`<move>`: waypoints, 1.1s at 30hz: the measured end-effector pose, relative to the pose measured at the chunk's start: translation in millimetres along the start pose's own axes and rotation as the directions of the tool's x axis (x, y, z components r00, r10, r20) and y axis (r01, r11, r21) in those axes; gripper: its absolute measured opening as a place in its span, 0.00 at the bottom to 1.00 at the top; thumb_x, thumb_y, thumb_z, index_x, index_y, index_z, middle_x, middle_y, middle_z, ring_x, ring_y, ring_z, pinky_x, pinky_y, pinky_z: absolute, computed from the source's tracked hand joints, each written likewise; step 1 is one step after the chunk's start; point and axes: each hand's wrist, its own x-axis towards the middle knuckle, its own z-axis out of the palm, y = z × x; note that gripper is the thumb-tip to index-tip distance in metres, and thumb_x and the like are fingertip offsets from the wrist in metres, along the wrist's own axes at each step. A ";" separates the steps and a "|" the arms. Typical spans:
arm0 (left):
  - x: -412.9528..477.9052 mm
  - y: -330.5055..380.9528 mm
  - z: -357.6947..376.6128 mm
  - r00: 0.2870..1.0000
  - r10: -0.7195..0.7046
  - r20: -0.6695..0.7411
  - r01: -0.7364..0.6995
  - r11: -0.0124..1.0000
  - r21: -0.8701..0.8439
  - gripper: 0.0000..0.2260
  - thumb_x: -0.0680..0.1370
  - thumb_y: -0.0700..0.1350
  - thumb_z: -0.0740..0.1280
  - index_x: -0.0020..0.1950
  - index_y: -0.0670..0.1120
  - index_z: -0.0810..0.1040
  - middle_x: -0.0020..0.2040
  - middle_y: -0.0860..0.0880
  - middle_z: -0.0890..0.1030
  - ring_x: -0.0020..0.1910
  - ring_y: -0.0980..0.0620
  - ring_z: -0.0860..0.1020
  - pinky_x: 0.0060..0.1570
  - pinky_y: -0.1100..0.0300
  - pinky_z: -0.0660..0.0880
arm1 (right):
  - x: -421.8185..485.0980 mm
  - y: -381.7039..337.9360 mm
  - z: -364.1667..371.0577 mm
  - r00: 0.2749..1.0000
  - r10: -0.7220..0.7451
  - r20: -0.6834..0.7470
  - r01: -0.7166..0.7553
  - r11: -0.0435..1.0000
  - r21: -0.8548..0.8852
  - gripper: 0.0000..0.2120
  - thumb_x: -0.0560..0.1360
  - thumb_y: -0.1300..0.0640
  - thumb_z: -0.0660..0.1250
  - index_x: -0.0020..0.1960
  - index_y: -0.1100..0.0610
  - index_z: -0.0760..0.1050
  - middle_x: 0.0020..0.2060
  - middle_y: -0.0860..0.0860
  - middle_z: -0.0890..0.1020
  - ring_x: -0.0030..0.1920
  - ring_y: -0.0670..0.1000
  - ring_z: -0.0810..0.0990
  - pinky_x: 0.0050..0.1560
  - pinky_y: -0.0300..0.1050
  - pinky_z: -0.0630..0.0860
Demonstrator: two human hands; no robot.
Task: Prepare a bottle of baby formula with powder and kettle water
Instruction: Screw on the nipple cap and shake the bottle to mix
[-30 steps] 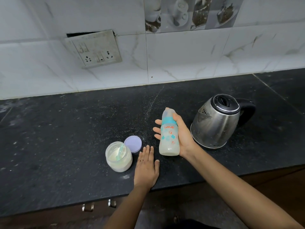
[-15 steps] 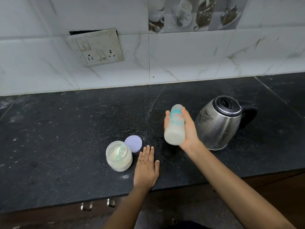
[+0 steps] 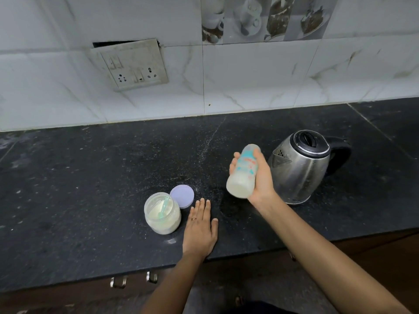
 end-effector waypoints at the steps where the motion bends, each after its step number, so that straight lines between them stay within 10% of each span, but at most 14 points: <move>1: -0.1 0.1 0.1 1.000 -0.001 -0.001 0.001 1.000 -0.001 0.31 0.77 0.57 0.39 0.78 0.44 0.52 0.79 0.47 0.52 0.77 0.53 0.46 0.74 0.60 0.38 | 0.6 -0.5 1.3 1.000 0.004 -0.024 -0.003 1.000 0.017 0.25 0.73 0.48 0.68 0.66 0.59 0.71 0.43 0.54 0.80 0.36 0.51 0.81 0.37 0.44 0.81; 6: -0.3 -0.9 0.0 1.000 0.000 -0.005 0.000 1.000 -0.004 0.32 0.77 0.57 0.40 0.78 0.44 0.53 0.78 0.46 0.54 0.77 0.53 0.47 0.74 0.59 0.40 | -20.3 19.6 -7.5 0.996 0.036 0.084 -0.003 0.931 -0.364 0.25 0.73 0.52 0.66 0.68 0.54 0.66 0.41 0.57 0.80 0.33 0.53 0.79 0.33 0.47 0.79; 10: -0.2 0.1 0.1 1.000 -0.002 -0.005 0.002 1.000 -0.008 0.32 0.77 0.57 0.40 0.78 0.44 0.52 0.79 0.47 0.52 0.77 0.54 0.46 0.73 0.60 0.37 | -7.9 8.2 -0.8 0.995 0.029 -0.096 -0.027 0.999 0.019 0.23 0.74 0.49 0.67 0.64 0.59 0.70 0.42 0.56 0.80 0.35 0.52 0.81 0.34 0.44 0.81; 15: -0.3 -0.7 0.0 1.000 -0.001 0.004 0.001 1.000 0.007 0.33 0.76 0.57 0.38 0.78 0.44 0.52 0.79 0.46 0.53 0.77 0.53 0.46 0.73 0.60 0.37 | -30.2 22.4 -2.9 0.988 0.151 0.042 -0.129 0.935 -0.332 0.19 0.74 0.50 0.65 0.60 0.58 0.73 0.42 0.58 0.79 0.32 0.52 0.78 0.31 0.44 0.78; 22: -0.5 -0.1 -0.3 1.000 -0.007 0.002 0.007 1.000 -0.006 0.32 0.77 0.58 0.38 0.78 0.45 0.51 0.79 0.47 0.52 0.77 0.54 0.45 0.73 0.61 0.37 | -16.6 4.0 19.9 0.989 0.042 -0.141 -0.037 0.999 0.039 0.21 0.75 0.48 0.68 0.64 0.54 0.70 0.50 0.59 0.76 0.39 0.55 0.84 0.52 0.58 0.80; 27: -0.1 0.4 0.0 1.000 -0.007 0.001 0.007 1.000 -0.005 0.32 0.77 0.58 0.39 0.78 0.44 0.52 0.79 0.47 0.53 0.77 0.54 0.46 0.74 0.60 0.38 | -22.1 1.1 29.1 0.950 0.207 -0.234 -0.193 0.978 0.085 0.23 0.71 0.49 0.72 0.62 0.57 0.73 0.55 0.57 0.76 0.46 0.54 0.79 0.31 0.50 0.81; 33: 0.4 0.0 0.2 1.000 -0.005 0.008 0.005 1.000 0.004 0.32 0.77 0.58 0.39 0.78 0.45 0.51 0.79 0.47 0.52 0.77 0.54 0.45 0.73 0.60 0.37 | -28.0 -1.1 32.3 0.926 0.258 -0.275 -0.271 0.962 -0.012 0.20 0.72 0.47 0.71 0.59 0.57 0.74 0.49 0.58 0.80 0.42 0.56 0.83 0.33 0.49 0.83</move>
